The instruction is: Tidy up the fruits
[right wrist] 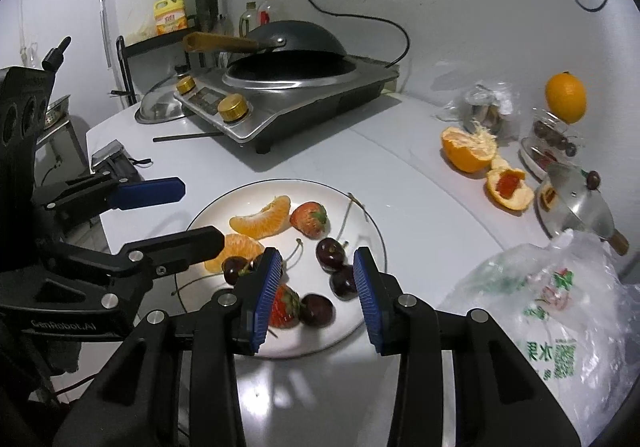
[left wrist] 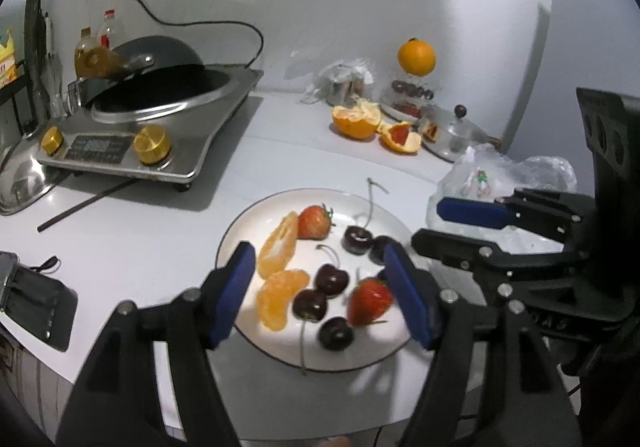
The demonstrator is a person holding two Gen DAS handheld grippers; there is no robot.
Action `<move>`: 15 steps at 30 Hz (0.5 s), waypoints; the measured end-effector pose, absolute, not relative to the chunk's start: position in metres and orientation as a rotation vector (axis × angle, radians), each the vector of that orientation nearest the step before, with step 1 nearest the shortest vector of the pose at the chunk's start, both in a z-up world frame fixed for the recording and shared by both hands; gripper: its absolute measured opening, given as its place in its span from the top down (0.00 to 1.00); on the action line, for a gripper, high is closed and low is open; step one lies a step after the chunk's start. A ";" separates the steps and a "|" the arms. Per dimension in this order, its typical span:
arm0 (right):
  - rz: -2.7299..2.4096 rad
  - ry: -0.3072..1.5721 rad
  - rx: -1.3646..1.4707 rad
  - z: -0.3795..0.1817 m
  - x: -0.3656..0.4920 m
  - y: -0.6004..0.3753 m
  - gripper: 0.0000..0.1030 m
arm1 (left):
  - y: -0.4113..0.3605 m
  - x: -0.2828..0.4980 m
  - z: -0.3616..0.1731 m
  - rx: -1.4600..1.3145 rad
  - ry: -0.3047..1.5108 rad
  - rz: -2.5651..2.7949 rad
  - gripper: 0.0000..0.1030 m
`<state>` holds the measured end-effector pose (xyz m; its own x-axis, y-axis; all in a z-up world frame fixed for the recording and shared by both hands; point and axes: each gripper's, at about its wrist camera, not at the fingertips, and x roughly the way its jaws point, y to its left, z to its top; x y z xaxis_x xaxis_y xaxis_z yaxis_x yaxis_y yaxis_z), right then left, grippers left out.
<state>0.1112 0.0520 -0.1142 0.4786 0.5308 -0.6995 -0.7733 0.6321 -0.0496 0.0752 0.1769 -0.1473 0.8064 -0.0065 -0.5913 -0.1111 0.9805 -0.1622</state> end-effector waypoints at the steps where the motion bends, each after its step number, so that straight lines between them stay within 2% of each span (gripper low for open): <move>1: 0.815 0.697 -0.384 -0.112 0.109 0.047 0.61 | 0.173 0.073 -0.144 -0.191 0.625 0.054 0.29; 4: 0.800 0.684 -0.375 -0.106 0.101 0.035 0.60 | 0.163 0.065 -0.137 -0.185 0.610 0.045 0.25; 7: 0.784 0.668 -0.362 -0.099 0.093 0.021 0.53 | 0.154 0.057 -0.130 -0.170 0.594 0.049 0.24; 15: 0.736 0.616 -0.334 -0.078 0.067 -0.016 0.50 | 0.125 0.030 -0.104 -0.152 0.527 0.044 0.18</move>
<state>0.0673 -0.0156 -0.0778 0.5774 0.5214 -0.6283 -0.7103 0.7003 -0.0716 0.0297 0.1249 -0.1040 0.8636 0.0026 -0.5041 -0.0807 0.9878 -0.1333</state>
